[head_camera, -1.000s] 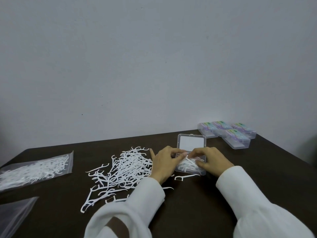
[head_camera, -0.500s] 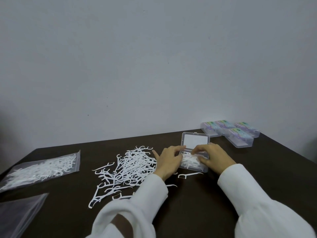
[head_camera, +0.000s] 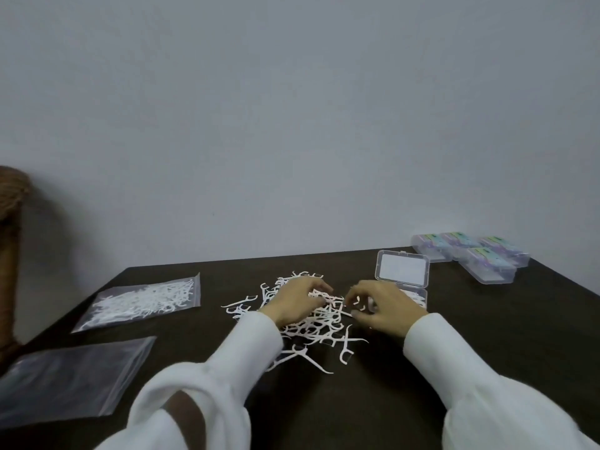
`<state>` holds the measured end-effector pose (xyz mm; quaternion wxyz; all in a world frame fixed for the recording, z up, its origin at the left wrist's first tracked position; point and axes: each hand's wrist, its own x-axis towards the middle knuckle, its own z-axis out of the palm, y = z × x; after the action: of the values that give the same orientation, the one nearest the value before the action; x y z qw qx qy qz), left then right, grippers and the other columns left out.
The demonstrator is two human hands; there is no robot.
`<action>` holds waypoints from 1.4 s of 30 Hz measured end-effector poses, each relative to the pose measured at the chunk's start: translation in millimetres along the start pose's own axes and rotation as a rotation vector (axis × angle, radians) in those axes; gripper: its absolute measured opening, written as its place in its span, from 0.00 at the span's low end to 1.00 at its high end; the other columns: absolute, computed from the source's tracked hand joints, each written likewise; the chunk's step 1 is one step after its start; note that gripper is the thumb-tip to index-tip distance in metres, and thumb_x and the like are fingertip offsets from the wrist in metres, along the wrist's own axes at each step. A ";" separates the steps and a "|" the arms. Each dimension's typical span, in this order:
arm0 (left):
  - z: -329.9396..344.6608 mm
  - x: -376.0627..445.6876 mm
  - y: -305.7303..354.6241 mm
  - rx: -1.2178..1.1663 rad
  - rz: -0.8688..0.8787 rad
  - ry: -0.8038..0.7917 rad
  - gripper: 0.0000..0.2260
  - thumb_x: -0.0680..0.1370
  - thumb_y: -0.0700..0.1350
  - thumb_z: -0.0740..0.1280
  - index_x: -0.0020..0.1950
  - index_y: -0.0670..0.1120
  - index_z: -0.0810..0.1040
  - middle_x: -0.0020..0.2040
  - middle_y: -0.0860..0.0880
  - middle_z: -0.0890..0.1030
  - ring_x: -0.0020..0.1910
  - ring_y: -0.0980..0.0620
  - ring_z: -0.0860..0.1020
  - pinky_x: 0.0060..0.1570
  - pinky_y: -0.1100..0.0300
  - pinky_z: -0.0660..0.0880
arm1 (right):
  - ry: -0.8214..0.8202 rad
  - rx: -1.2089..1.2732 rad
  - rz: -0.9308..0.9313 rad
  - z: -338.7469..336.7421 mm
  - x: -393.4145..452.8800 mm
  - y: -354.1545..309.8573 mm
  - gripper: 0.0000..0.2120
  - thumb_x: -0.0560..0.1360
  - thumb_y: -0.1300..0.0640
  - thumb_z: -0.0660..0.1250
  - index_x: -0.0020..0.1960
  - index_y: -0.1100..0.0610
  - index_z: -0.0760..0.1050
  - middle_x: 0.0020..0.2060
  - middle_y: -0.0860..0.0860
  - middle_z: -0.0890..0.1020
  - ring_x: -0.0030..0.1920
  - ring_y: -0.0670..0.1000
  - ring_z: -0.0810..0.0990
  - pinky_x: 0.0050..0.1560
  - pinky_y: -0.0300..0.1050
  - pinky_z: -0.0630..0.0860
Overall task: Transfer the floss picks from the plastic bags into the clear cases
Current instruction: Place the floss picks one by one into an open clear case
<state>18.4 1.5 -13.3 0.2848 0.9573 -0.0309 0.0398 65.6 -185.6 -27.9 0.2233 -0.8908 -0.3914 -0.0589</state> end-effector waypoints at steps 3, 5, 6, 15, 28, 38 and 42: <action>-20.2 -18.9 -17.5 0.026 -0.047 -0.024 0.14 0.78 0.43 0.65 0.64 0.48 0.76 0.65 0.50 0.74 0.64 0.53 0.71 0.57 0.67 0.64 | -0.081 -0.022 -0.055 13.8 11.4 -17.1 0.17 0.72 0.57 0.65 0.60 0.51 0.74 0.60 0.48 0.75 0.59 0.47 0.73 0.60 0.41 0.69; -34.6 -31.1 -30.4 0.092 -0.103 -0.066 0.17 0.76 0.43 0.68 0.66 0.49 0.74 0.66 0.50 0.73 0.64 0.52 0.71 0.57 0.66 0.65 | -0.154 -0.043 -0.027 22.9 19.3 -25.6 0.20 0.73 0.58 0.64 0.65 0.51 0.69 0.66 0.48 0.71 0.66 0.48 0.69 0.65 0.44 0.66; -42.3 -38.2 -38.2 0.121 -0.128 -0.081 0.19 0.76 0.44 0.69 0.66 0.49 0.73 0.66 0.49 0.73 0.64 0.52 0.71 0.57 0.65 0.65 | -0.185 -0.051 -0.010 27.6 24.5 -29.9 0.22 0.75 0.57 0.64 0.68 0.51 0.66 0.68 0.48 0.70 0.67 0.49 0.68 0.66 0.44 0.65; -51.6 -78.9 -77.6 0.090 -0.197 -0.227 0.39 0.69 0.52 0.76 0.75 0.52 0.61 0.74 0.52 0.62 0.72 0.53 0.61 0.65 0.65 0.58 | -0.164 -0.341 0.028 48.3 50.3 -55.7 0.21 0.78 0.50 0.61 0.69 0.51 0.65 0.65 0.50 0.70 0.68 0.51 0.66 0.65 0.49 0.60; -17.9 -64.9 -75.0 0.545 -0.040 0.233 0.12 0.76 0.57 0.65 0.58 0.58 0.78 0.60 0.56 0.73 0.66 0.56 0.64 0.71 0.41 0.38 | -0.042 -0.365 -0.068 51.4 46.9 -56.5 0.13 0.76 0.53 0.63 0.61 0.49 0.73 0.60 0.46 0.76 0.60 0.49 0.74 0.62 0.44 0.63; -14.2 -66.3 -61.4 0.692 0.023 0.354 0.12 0.79 0.56 0.60 0.51 0.53 0.80 0.47 0.57 0.81 0.56 0.58 0.73 0.63 0.44 0.21 | 0.051 -0.168 0.000 48.3 40.1 -43.9 0.07 0.76 0.56 0.64 0.53 0.54 0.76 0.50 0.51 0.81 0.52 0.52 0.79 0.51 0.44 0.74; -16.8 -63.7 -59.8 0.586 0.020 0.372 0.10 0.79 0.55 0.61 0.52 0.54 0.80 0.49 0.57 0.81 0.54 0.59 0.75 0.72 0.48 0.34 | 0.067 -0.054 0.033 42.3 37.1 -38.2 0.07 0.75 0.57 0.67 0.52 0.55 0.79 0.48 0.50 0.83 0.50 0.49 0.80 0.53 0.43 0.75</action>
<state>-41.1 63.0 -37.8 -0.0017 0.9743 0.0250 0.2237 60.5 -119.3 -42.0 0.2129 -0.9004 -0.3673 -0.0955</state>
